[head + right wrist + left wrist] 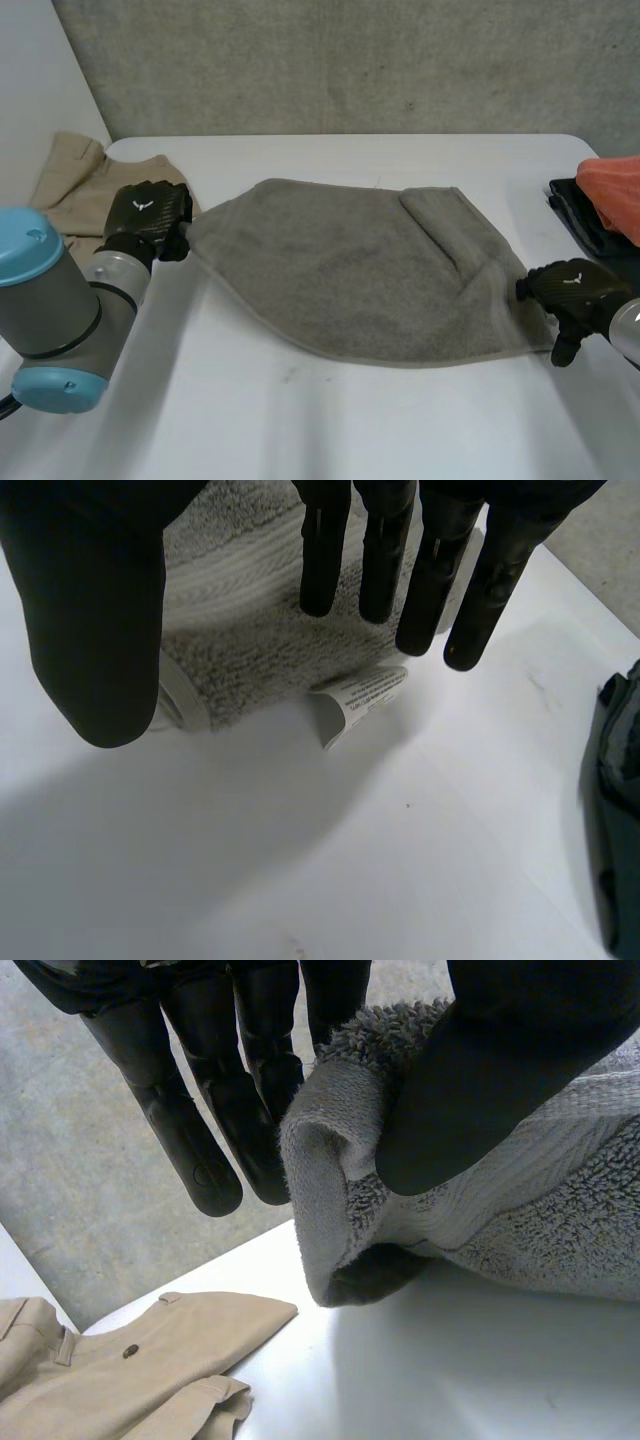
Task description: Fold the laundry.
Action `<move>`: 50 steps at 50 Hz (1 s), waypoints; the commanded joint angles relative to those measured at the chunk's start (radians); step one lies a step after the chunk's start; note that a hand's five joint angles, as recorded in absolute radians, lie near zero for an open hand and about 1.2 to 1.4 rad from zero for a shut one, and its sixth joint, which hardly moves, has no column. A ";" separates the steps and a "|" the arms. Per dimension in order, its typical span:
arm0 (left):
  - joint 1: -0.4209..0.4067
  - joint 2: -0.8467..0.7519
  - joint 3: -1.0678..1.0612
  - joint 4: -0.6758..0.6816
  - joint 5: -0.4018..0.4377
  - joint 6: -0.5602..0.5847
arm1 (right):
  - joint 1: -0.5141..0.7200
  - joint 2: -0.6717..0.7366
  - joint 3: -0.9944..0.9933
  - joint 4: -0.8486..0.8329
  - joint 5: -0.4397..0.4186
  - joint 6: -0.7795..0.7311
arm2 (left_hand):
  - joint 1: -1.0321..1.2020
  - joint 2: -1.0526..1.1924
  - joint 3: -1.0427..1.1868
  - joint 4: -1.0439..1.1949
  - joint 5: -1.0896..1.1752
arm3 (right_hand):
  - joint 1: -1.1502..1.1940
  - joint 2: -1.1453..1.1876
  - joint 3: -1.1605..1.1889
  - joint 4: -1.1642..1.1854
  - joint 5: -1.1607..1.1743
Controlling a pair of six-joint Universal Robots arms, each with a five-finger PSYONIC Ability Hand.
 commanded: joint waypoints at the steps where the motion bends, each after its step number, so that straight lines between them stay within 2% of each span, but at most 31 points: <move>1: 0.001 -0.004 0.002 0.003 0.000 0.002 | -0.015 0.072 -0.004 -0.095 -0.050 0.015 | 0.289 0.200 0.209 0.195 0.234 | 0.256 0.201 0.187 0.195 0.202; 7: 0.001 -0.006 -0.001 0.001 0.000 0.002 | -0.015 0.086 -0.010 -0.098 -0.112 0.041 | 0.289 0.200 0.209 0.195 0.234 | 0.283 0.227 0.214 0.221 0.228; 17: 0.003 -0.007 -0.001 0.003 0.000 0.002 | -0.010 0.127 -0.049 -0.102 -0.112 0.044 | 0.289 0.200 0.209 0.195 0.234 | 0.412 0.357 0.343 0.350 0.358; 21: 0.003 -0.009 -0.001 0.001 0.000 0.002 | -0.009 0.137 -0.065 -0.104 -0.113 0.044 | 0.289 0.200 0.209 0.195 0.234 | 0.611 0.556 0.542 0.550 0.557; 23: 0.005 -0.009 -0.001 0.003 0.000 0.002 | -0.009 0.137 -0.076 -0.110 -0.113 0.050 | 0.289 0.200 0.209 0.195 0.234 | 0.948 0.892 0.879 0.886 0.893; 24: 0.005 -0.009 -0.001 0.001 0.000 0.004 | -0.007 0.137 -0.078 -0.113 -0.113 0.057 | 0.289 0.200 0.209 0.195 0.234 | 1.018 0.963 0.949 0.957 0.964; 31: 0.006 0.011 -0.004 -0.022 -0.002 0.013 | -0.010 0.089 -0.096 -0.121 -0.107 0.136 | 0.289 0.200 0.209 0.195 0.234 | 1.019 0.963 0.950 0.957 0.964; 34: 0.006 0.069 -0.013 -0.096 0.000 0.029 | -0.013 0.012 -0.090 -0.089 -0.107 0.124 | 0.289 0.200 0.209 0.195 0.234 | 1.019 0.963 0.950 0.957 0.964; 36: 0.008 0.103 -0.018 -0.155 0.000 0.054 | -0.015 -0.029 -0.090 -0.044 -0.105 0.113 | 0.289 0.200 0.209 0.195 0.234 | 1.019 0.963 0.950 0.957 0.964; 40: 0.021 0.192 -0.039 -0.317 0.000 0.157 | -0.018 -0.129 -0.099 0.161 -0.098 0.014 | 0.289 0.200 0.209 0.195 0.234 | 1.019 0.963 0.950 0.957 0.964; 45: 0.038 0.309 -0.090 -0.540 0.000 0.344 | -0.120 -0.259 -0.098 0.522 -0.044 -0.259 | 0.289 0.200 0.209 0.195 0.234 | 1.019 0.963 0.950 0.957 0.964; 46: 0.038 0.339 -0.113 -0.608 0.000 0.405 | -0.136 -0.270 -0.096 0.574 -0.027 -0.300 | 0.289 0.200 0.209 0.195 0.234 | 1.019 0.963 0.950 0.957 0.964; 50: 0.038 0.407 -0.173 -0.741 0.001 0.511 | -0.170 -0.293 -0.084 0.758 0.019 -0.468 | 0.289 0.200 0.209 0.195 0.234 | 1.019 0.963 0.950 0.957 0.964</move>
